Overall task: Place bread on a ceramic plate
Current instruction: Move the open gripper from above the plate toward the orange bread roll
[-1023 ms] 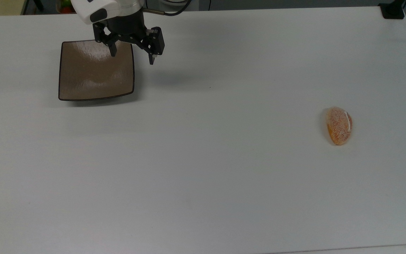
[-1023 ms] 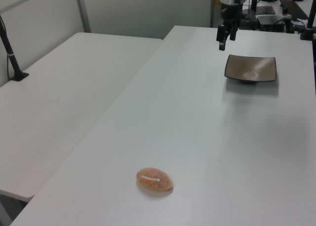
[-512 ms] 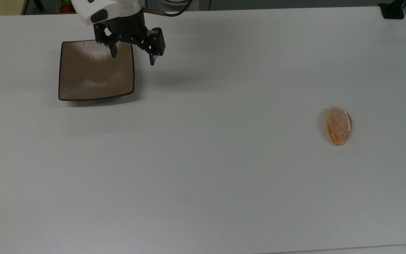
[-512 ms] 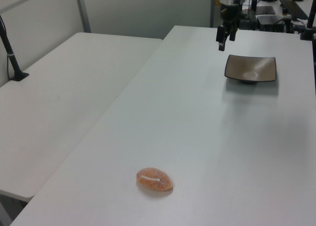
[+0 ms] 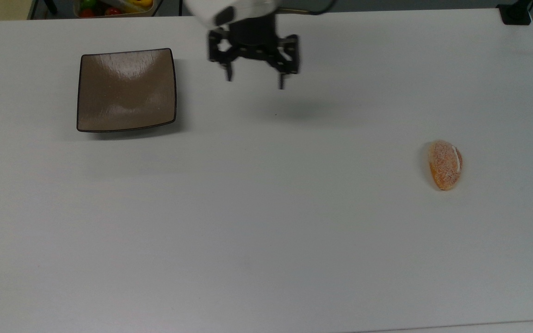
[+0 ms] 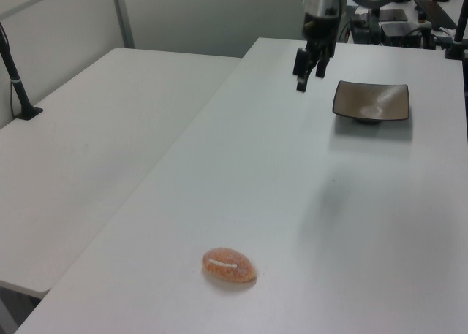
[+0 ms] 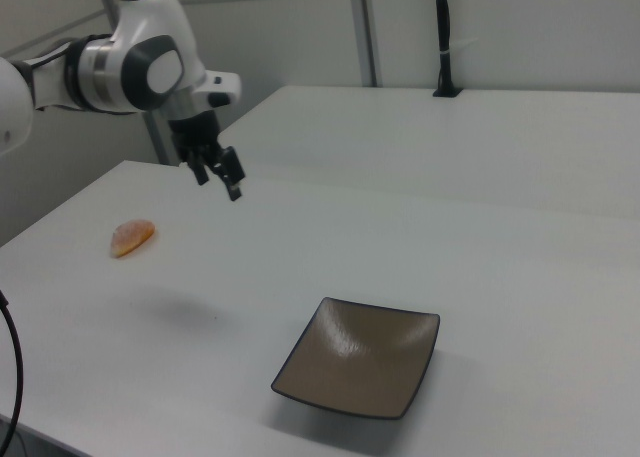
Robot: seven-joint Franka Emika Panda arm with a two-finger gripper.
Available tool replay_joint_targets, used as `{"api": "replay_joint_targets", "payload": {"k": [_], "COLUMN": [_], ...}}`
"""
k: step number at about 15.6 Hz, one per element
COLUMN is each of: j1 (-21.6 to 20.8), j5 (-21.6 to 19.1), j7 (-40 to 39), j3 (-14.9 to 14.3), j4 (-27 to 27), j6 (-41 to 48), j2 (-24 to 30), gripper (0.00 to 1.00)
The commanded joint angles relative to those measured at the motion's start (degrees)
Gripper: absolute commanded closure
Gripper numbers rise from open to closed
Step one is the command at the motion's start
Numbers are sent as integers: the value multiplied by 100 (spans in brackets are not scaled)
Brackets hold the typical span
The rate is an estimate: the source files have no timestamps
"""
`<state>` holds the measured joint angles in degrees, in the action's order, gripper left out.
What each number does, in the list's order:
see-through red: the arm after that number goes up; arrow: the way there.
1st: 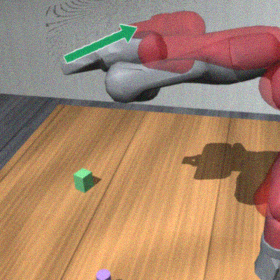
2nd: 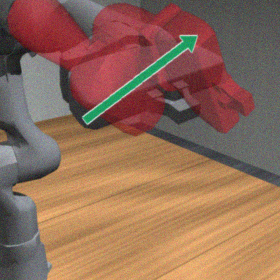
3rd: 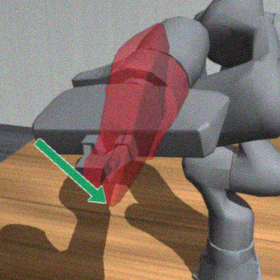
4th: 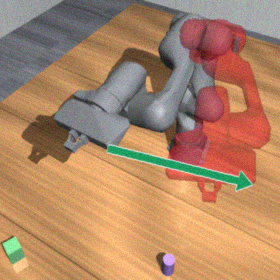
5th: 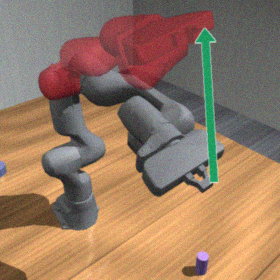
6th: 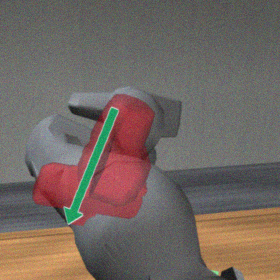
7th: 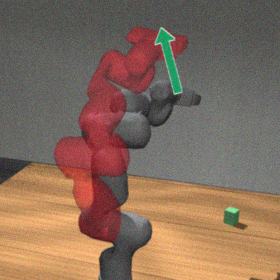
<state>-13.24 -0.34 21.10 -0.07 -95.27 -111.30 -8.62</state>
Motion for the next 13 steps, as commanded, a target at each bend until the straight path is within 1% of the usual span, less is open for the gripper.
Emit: {"api": "replay_joint_targets", "payload": {"k": [1,3,6,7,11,13], "j1": [-178,-389,-837,-995,-1584,-1821], "j5": [-72,-37,25,51,139,288], "j7": [771,1289,2036,2160,2179,2240], "j3": [446,578,614,614,579,561], "j4": [438,613,877,1026,1361,1641], "j6": [-207,-462,-726,-823,-1446,-1526], "j2": [-481,-762,-1236,-1447,-2019,-2309], "gripper": [0,0,0,0,0,0]}}
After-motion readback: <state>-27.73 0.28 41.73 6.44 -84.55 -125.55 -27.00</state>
